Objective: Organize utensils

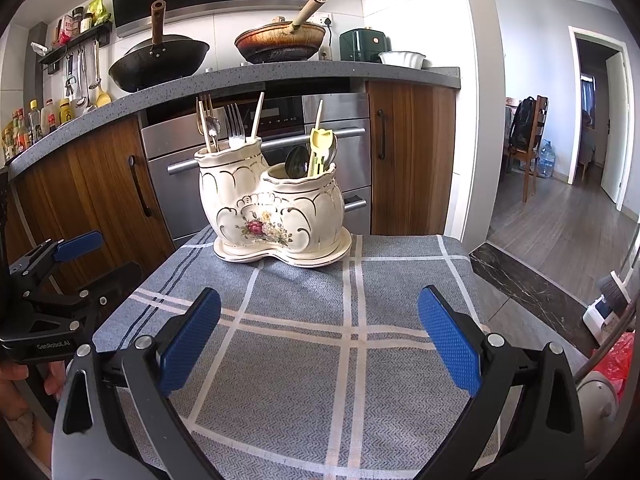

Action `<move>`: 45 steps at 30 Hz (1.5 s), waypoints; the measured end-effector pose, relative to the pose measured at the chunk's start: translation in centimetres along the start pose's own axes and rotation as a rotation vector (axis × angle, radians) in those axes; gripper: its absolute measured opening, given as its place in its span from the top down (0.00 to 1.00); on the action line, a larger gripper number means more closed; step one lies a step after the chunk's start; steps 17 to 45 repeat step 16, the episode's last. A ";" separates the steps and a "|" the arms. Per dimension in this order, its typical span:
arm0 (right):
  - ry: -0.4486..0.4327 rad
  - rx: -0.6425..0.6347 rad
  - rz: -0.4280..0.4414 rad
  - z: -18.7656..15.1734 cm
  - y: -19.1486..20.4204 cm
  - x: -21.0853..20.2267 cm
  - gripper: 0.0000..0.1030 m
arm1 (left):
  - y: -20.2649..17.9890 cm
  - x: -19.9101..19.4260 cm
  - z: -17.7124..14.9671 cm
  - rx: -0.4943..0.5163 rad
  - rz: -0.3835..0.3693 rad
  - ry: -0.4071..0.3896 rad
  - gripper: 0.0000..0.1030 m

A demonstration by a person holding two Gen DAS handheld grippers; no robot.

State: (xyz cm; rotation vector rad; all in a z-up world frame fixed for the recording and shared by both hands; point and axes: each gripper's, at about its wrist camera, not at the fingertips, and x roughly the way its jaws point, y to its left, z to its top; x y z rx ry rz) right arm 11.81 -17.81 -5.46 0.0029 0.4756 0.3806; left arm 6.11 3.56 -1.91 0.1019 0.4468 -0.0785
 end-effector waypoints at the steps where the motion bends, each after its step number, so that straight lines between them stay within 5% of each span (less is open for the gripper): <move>1: 0.002 0.000 0.000 0.0 0.0 0.1 0.05 | 0.0 0.0 0.0 0.005 -0.001 0.000 0.07; 45: 0.004 0.002 0.001 -0.1 0.0 0.2 0.05 | 0.4 0.6 0.0 -0.007 -0.005 0.030 0.06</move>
